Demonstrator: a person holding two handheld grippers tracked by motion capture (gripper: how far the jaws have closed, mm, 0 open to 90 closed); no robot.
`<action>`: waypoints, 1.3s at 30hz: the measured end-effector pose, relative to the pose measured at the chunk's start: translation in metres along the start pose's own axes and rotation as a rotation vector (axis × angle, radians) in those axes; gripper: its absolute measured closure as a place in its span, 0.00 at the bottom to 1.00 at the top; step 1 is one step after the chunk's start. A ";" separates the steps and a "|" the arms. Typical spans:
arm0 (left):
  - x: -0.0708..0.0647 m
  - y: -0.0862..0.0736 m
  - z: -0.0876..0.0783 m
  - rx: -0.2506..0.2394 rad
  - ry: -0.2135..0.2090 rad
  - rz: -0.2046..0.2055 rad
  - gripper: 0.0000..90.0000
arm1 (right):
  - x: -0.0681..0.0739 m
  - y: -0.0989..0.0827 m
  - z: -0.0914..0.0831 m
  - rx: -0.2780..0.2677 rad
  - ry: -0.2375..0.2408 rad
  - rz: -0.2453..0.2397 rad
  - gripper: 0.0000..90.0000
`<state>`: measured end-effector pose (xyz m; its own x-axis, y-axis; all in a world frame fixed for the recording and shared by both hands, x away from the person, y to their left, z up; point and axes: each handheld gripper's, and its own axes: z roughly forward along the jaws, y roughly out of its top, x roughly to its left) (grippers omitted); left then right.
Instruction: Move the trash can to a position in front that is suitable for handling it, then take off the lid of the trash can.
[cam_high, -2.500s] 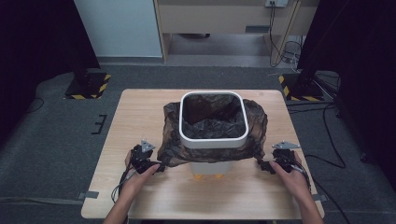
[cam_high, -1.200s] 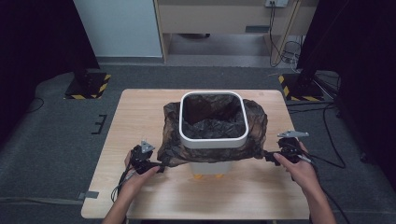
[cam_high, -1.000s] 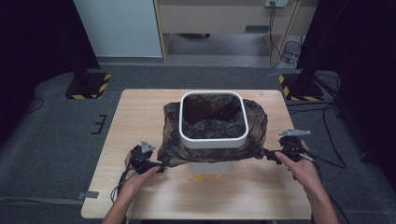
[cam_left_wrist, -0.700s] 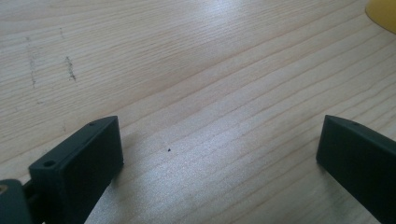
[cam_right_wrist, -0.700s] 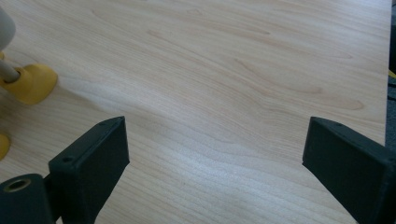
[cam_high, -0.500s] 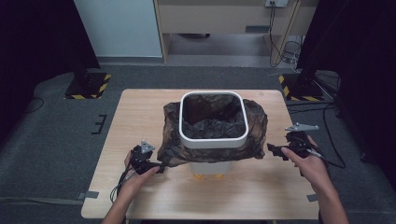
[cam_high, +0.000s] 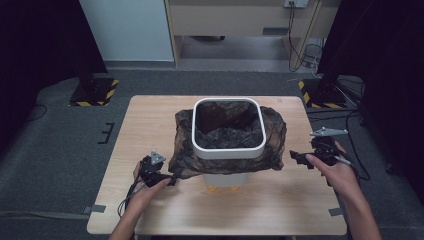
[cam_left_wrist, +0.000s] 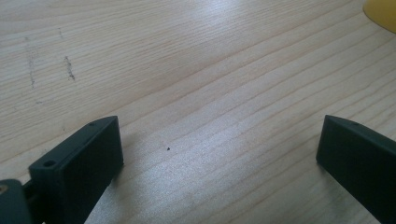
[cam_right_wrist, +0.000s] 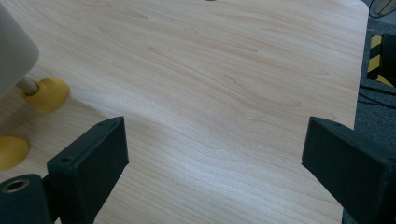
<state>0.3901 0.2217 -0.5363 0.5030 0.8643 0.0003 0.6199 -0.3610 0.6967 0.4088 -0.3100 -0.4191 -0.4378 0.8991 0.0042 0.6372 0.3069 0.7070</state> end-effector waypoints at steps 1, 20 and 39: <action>0.000 0.000 0.000 0.000 0.000 0.000 0.00 | 0.000 0.001 -0.001 -0.002 -0.001 -0.002 0.08; 0.000 -0.001 0.000 -0.002 -0.002 0.003 0.00 | 0.005 0.027 -0.013 0.000 0.012 -0.035 0.17; -0.001 -0.001 -0.001 0.001 -0.003 0.007 0.00 | 0.013 0.068 -0.038 -0.036 0.072 -0.086 0.43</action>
<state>0.3887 0.2218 -0.5364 0.5093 0.8606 0.0031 0.6170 -0.3676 0.6959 0.4221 -0.2891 -0.3446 -0.5349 0.8449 -0.0081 0.5728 0.3696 0.7316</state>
